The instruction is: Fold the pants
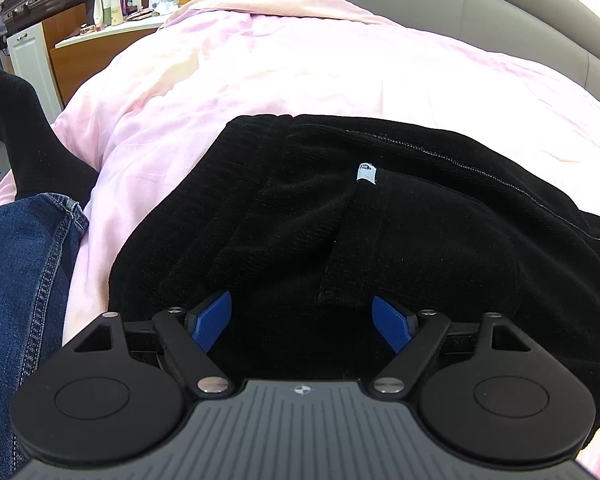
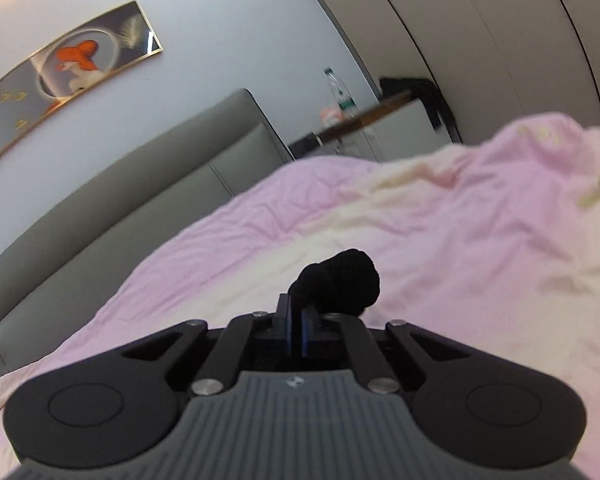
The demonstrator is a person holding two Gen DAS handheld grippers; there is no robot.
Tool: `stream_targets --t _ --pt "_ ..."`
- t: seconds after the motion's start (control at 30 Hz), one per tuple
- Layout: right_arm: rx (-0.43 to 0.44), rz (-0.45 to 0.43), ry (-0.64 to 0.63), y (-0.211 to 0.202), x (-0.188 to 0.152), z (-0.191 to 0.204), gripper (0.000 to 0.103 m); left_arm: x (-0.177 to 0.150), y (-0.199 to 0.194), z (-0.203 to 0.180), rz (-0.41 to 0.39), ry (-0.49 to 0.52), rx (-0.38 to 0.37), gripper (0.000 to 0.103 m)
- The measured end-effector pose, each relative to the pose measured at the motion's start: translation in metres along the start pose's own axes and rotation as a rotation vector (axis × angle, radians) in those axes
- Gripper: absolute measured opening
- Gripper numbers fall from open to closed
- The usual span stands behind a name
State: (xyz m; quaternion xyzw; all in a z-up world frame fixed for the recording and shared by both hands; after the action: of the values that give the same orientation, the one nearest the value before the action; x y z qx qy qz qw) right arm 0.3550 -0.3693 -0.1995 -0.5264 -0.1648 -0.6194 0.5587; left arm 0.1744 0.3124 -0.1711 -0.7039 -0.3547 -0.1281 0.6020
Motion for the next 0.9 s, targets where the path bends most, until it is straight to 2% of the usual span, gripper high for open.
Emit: stream_targets --t 0.03,0.07,0.13,0.17,0.2,0.23,0.3,0.33,0.4,0.47,0.5,0.57,0.6,0.63,0.67,0.7,0.73,0.8,0.83,0.87,0.9 --pt "-0.02 0.014 0.0 -0.001 -0.001 0.0 0.0 0.0 0.0 0.0 0.0 0.0 0.001 0.093" --pt "-0.051 0.066 0.011 0.006 -0.006 -0.005 0.0 0.0 0.001 0.0 0.0 0.0 0.002 0.094" --pt "-0.183 0.269 0.061 0.032 -0.024 -0.026 0.003 0.0 0.001 -0.001 0.001 0.004 0.003 0.094" --pt "-0.233 0.328 0.104 0.038 -0.031 -0.038 0.004 -0.001 0.0 -0.001 0.0 0.004 0.001 0.094" --pt "-0.225 0.331 0.186 0.037 -0.032 -0.049 0.002 -0.001 0.0 0.0 -0.002 0.001 -0.003 0.094" --pt "-0.201 0.313 0.285 0.032 -0.029 -0.058 0.007 -0.001 -0.001 0.001 -0.005 -0.007 -0.008 0.094" --pt "-0.194 0.272 0.406 0.025 -0.023 -0.069 0.052 -0.001 -0.002 0.002 -0.009 -0.022 -0.016 0.094" --pt "-0.214 0.253 0.442 0.022 -0.022 -0.075 0.087 -0.001 -0.002 0.002 -0.01 -0.024 -0.015 0.094" --pt "-0.219 0.284 0.509 0.027 -0.026 -0.087 0.081 -0.001 -0.001 0.001 -0.008 -0.017 -0.01 0.094" --pt "-0.146 0.377 0.616 0.042 -0.037 -0.097 0.069 -0.001 0.0 0.001 -0.008 -0.011 -0.005 0.094" --pt "-0.112 0.398 0.644 0.049 -0.041 -0.099 0.067 -0.001 0.0 0.0 -0.009 -0.01 -0.003 0.094" --pt "-0.093 0.426 0.597 0.063 -0.043 -0.097 0.063 -0.002 0.0 0.0 -0.009 -0.009 -0.002 0.094" --pt "-0.098 0.435 0.553 0.069 -0.042 -0.094 0.057 -0.002 0.0 0.0 -0.01 -0.008 -0.002 0.094" --pt "-0.112 0.442 0.514 0.073 -0.042 -0.092 0.038 -0.002 0.0 0.0 -0.01 -0.007 0.0 0.094" --pt "-0.116 0.433 0.499 0.074 -0.041 -0.091 0.03 -0.002 0.0 -0.001 -0.01 -0.006 0.002 0.094" --pt "-0.121 0.373 0.468 0.068 -0.035 -0.087 0.025 -0.002 0.0 -0.001 -0.01 -0.006 0.004 0.094" --pt "-0.11 0.271 0.377 0.057 -0.023 -0.073 0.023 -0.002 0.0 -0.002 -0.01 -0.006 0.006 0.094" --pt "-0.019 0.044 0.112 0.031 0.002 -0.029 0.021 -0.002 0.001 -0.003 -0.012 -0.009 0.011 0.094" --pt "0.006 -0.038 0.012 0.023 0.006 -0.013 0.021 -0.002 0.001 -0.003 -0.015 -0.013 0.011 0.094" --pt "0.002 -0.055 -0.026 0.025 0.005 -0.007 0.021 -0.003 0.001 -0.002 -0.016 -0.013 0.011 0.094" --pt "-0.029 -0.02 -0.024 0.034 0.001 -0.011 0.022 -0.003 0.0 -0.002 -0.016 -0.01 0.011 0.094"
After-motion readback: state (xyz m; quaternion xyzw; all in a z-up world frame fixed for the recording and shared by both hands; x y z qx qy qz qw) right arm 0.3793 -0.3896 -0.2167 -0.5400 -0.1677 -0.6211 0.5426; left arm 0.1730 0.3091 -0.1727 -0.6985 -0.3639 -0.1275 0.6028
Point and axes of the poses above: each gripper's, at about its wrist camera, not at the fingertips, and y roughly the way its jaws point, z to its left, x to its top, the point moved 3 cm from there along y, roughly the way its jaws point, and after that the axes turned 12 degrees about -x, right-handed, at the moved point
